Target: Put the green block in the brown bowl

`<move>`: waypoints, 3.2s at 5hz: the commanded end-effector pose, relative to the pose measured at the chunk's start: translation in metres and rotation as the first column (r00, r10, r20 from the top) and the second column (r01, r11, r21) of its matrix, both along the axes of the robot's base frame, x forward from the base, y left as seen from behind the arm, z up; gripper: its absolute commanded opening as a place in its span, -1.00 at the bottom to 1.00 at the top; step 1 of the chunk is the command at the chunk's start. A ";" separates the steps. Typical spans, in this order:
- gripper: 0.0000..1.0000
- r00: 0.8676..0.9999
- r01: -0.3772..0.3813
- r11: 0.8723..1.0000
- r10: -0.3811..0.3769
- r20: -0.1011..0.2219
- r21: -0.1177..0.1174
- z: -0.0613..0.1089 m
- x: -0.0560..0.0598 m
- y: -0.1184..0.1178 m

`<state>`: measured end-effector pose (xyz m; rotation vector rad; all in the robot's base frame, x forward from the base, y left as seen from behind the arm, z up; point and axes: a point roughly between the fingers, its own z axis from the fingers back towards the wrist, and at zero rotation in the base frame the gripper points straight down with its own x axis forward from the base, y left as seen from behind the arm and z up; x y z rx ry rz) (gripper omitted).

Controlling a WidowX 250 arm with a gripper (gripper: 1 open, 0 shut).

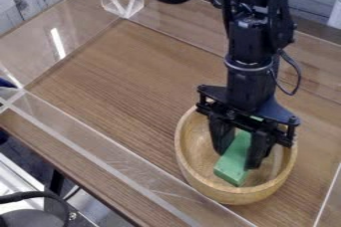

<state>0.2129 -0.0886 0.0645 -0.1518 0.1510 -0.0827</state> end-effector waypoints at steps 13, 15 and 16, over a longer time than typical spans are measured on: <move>-1.00 1.000 -0.012 1.000 0.012 -0.004 0.003 0.009 0.015 0.005; -1.00 1.000 -0.016 1.000 0.016 -0.010 0.004 0.009 0.017 0.006; -1.00 1.000 -0.018 1.000 0.018 -0.013 0.006 0.009 0.018 0.007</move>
